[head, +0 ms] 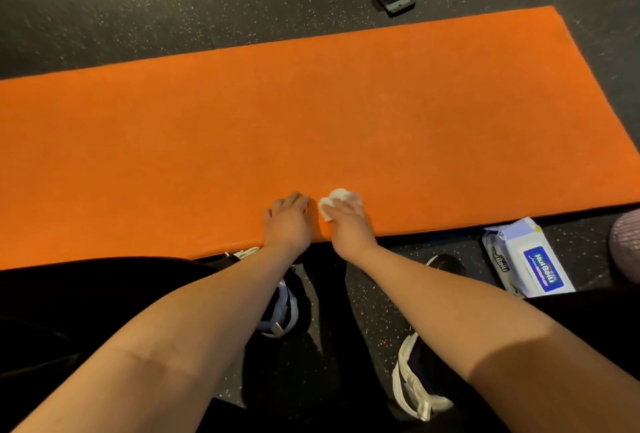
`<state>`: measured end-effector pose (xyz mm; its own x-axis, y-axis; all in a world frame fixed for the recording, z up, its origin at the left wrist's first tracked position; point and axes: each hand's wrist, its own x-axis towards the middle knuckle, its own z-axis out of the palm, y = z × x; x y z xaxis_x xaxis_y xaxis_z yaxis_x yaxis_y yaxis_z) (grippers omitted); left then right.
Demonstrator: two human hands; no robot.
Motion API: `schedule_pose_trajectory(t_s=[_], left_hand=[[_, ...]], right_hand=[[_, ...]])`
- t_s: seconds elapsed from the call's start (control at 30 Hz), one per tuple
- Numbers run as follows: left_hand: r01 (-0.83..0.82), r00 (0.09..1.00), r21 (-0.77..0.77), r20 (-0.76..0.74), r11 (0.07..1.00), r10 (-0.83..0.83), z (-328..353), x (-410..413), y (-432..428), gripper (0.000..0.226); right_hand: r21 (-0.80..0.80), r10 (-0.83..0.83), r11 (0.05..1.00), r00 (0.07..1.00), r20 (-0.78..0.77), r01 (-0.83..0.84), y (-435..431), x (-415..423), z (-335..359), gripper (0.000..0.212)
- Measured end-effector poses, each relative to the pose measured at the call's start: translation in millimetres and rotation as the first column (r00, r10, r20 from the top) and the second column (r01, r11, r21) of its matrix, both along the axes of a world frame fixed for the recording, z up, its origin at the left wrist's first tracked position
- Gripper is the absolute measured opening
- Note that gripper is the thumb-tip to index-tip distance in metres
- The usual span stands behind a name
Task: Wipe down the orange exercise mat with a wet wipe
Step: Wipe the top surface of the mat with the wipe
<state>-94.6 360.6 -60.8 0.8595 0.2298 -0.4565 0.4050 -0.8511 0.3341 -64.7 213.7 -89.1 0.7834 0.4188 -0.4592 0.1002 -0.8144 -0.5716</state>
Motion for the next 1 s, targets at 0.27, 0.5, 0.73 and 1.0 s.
schedule_pose_trajectory(t_s=[0.27, 0.5, 0.73, 1.0], left_hand=[[0.055, 0.994, 0.121, -0.103, 0.991, -0.042, -15.9, 4.2, 4.8, 0.049], [-0.078, 0.997, 0.069, -0.014, 0.995, 0.079, -26.1, 6.7, 5.8, 0.052], [-0.028, 0.997, 0.068, -0.071, 0.997, 0.033, -24.7, 5.8, 12.3, 0.070], [-0.022, 0.999, 0.034, -0.031, 0.999, 0.023, -23.2, 2.5, 12.2, 0.055]], right_hand=[[-0.184, 0.005, 0.983, 1.000, -0.002, -0.005, 0.1, 37.9, -14.2, 0.053], [0.024, 0.175, 0.984, 0.985, 0.003, -0.175, 46.4, 29.6, -20.0, 0.049], [-0.165, -0.033, 0.985, 0.996, 0.086, 0.047, 11.5, 51.3, -28.7, 0.051], [0.072, 0.118, 0.990, 0.992, 0.051, -0.122, 36.4, 7.8, -18.1, 0.046]])
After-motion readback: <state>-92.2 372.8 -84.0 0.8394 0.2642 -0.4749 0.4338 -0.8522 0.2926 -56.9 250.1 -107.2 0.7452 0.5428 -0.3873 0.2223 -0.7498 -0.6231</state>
